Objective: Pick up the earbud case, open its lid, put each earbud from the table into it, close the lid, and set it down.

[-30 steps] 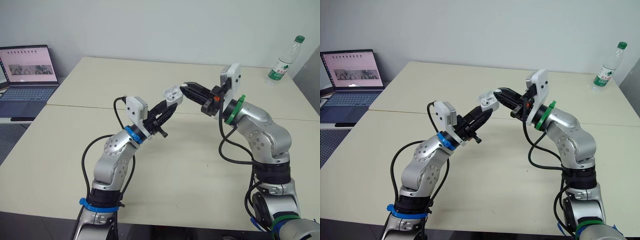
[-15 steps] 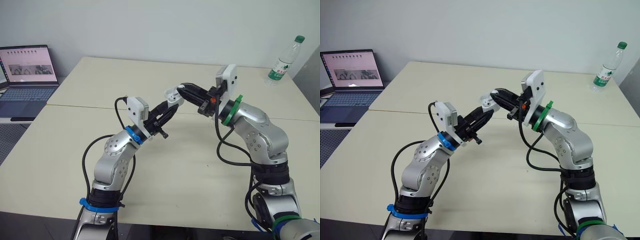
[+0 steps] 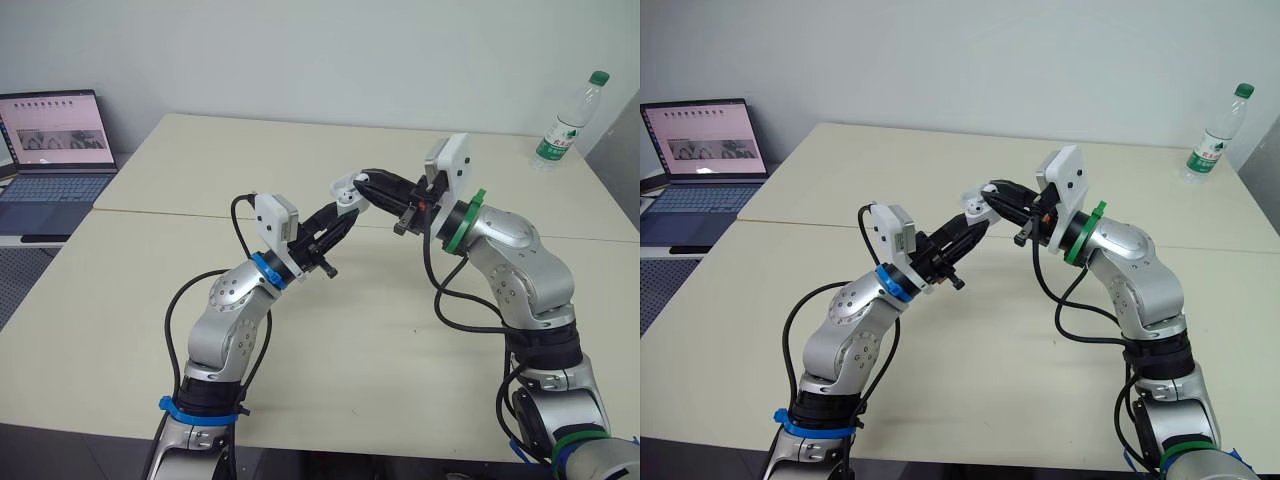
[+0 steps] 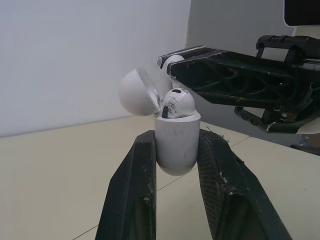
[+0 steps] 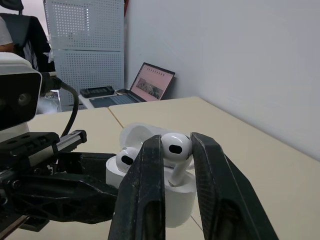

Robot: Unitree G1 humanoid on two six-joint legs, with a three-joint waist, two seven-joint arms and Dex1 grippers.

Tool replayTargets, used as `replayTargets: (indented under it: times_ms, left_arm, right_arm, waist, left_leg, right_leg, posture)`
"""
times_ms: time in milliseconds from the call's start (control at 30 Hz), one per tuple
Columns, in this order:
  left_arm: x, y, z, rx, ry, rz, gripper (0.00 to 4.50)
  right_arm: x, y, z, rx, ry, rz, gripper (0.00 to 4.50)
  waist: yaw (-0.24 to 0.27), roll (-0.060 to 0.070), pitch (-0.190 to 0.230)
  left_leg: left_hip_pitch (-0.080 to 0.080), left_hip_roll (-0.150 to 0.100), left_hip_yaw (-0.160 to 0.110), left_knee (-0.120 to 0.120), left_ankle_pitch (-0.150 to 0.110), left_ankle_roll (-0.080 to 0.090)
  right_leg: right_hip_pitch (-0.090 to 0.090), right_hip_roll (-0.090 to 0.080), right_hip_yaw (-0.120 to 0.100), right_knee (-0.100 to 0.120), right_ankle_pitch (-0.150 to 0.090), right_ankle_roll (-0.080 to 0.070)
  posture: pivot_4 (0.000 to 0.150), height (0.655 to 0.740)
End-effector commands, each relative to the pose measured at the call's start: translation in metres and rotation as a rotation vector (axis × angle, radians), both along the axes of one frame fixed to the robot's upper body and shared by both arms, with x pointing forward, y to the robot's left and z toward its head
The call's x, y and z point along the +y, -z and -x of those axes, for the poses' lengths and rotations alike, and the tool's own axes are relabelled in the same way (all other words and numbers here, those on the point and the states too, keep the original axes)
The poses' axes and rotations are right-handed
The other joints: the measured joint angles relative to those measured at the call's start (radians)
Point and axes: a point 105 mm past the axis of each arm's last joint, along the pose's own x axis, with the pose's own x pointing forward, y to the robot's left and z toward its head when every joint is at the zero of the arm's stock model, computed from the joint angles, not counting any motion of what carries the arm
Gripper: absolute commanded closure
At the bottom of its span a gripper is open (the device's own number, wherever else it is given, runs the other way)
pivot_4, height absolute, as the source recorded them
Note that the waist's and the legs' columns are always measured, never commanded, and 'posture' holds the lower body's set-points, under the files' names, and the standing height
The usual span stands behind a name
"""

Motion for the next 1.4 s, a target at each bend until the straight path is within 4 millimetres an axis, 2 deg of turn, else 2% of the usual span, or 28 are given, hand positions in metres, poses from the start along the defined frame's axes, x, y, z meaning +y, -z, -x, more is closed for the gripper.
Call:
replayTargets:
  times_ms: [33, 433, 467, 600, 800, 967, 1067, 1133, 1233, 1400]
  left_arm:
    - [-0.007, -0.015, 0.012, -0.069, 0.054, 0.010, 3.71]
    - [-0.009, -0.013, 0.015, -0.069, 0.062, 0.011, 3.71]
    - [-0.009, -0.013, 0.015, -0.069, 0.063, 0.010, 3.71]
    - [-0.009, -0.012, 0.016, -0.069, 0.065, 0.006, 3.71]
    - [-0.010, -0.012, 0.016, -0.066, 0.067, 0.003, 3.71]
    - [-0.010, -0.011, 0.016, -0.063, 0.067, 0.000, 3.71]
    - [-0.010, -0.009, 0.016, -0.057, 0.078, -0.011, 3.71]
    - [-0.011, -0.006, 0.018, -0.051, 0.105, -0.026, 3.71]
    - [-0.016, -0.001, 0.023, -0.058, 0.155, -0.074, 3.71]
    - [-0.020, 0.005, 0.028, -0.081, 0.202, -0.137, 3.71]
  right_arm:
    - [0.000, -0.005, 0.003, -0.047, -0.004, 0.013, 4.08]
    - [-0.004, -0.001, 0.004, -0.044, -0.003, 0.039, 4.08]
    - [-0.003, -0.002, 0.004, -0.036, -0.005, 0.029, 3.37]
    - [-0.003, -0.003, 0.004, -0.025, -0.009, 0.016, 2.07]
    - [-0.011, -0.011, 0.001, -0.001, 0.003, -0.050, 2.07]
    - [-0.024, -0.028, -0.001, 0.060, -0.030, -0.163, 2.07]
    - [-0.034, -0.038, -0.008, 0.109, -0.031, -0.193, 2.07]
    - [-0.039, -0.036, -0.017, 0.144, -0.015, -0.156, 2.07]
    - [-0.047, -0.021, -0.034, 0.191, 0.039, -0.040, 2.61]
    - [-0.043, -0.003, -0.047, 0.268, 0.013, 0.104, 4.43]
  waist:
    - [0.000, 0.000, 0.000]
    - [0.000, 0.000, 0.000]
    - [0.000, 0.000, 0.000]
    - [0.000, 0.000, 0.000]
    - [0.000, 0.000, 0.000]
    - [0.000, 0.000, 0.000]
    - [0.000, 0.000, 0.000]
    - [0.000, 0.000, 0.000]
    - [-0.001, 0.000, 0.000]
    - [-0.003, 0.000, 0.000]
  left_leg:
    - [0.000, 0.000, 0.000, 0.000, 0.000, 0.000]
    - [0.000, 0.000, 0.000, 0.000, 0.000, 0.000]
    - [0.000, 0.000, 0.000, 0.000, 0.000, 0.000]
    - [0.000, 0.000, 0.000, 0.000, 0.000, 0.000]
    - [0.000, 0.000, 0.000, 0.000, 0.000, 0.000]
    - [0.000, 0.000, 0.000, 0.000, 0.000, 0.000]
    - [0.000, 0.000, 0.000, 0.000, 0.000, 0.000]
    - [0.000, 0.000, 0.000, 0.000, 0.000, 0.000]
    - [0.000, 0.000, 0.000, 0.000, 0.000, 0.000]
    - [0.000, 0.000, 0.002, -0.001, 0.000, 0.000]
  right_leg:
    - [0.000, 0.000, 0.000, 0.000, 0.000, 0.000]
    - [0.000, 0.000, 0.000, 0.000, 0.000, 0.000]
    - [0.000, 0.000, 0.000, 0.000, 0.000, 0.000]
    - [0.000, 0.000, 0.000, 0.000, 0.000, 0.000]
    - [0.000, 0.000, 0.000, 0.000, 0.000, 0.000]
    - [0.000, 0.000, 0.000, 0.000, 0.000, 0.000]
    - [0.000, 0.000, 0.000, 0.000, 0.000, 0.000]
    - [0.000, 0.000, 0.000, 0.000, 0.000, 0.000]
    - [0.000, 0.000, 0.000, 0.000, 0.000, 0.000]
    - [-0.001, 0.001, 0.001, -0.001, 0.000, 0.000]
  posture:
    - [0.150, 0.7400]
    - [0.150, 0.7400]
    - [0.150, 0.7400]
    - [0.150, 0.7400]
    - [0.150, 0.7400]
    - [0.150, 0.7400]
    - [0.150, 0.7400]
    - [0.150, 0.7400]
    - [0.150, 0.7400]
    - [0.150, 0.7400]
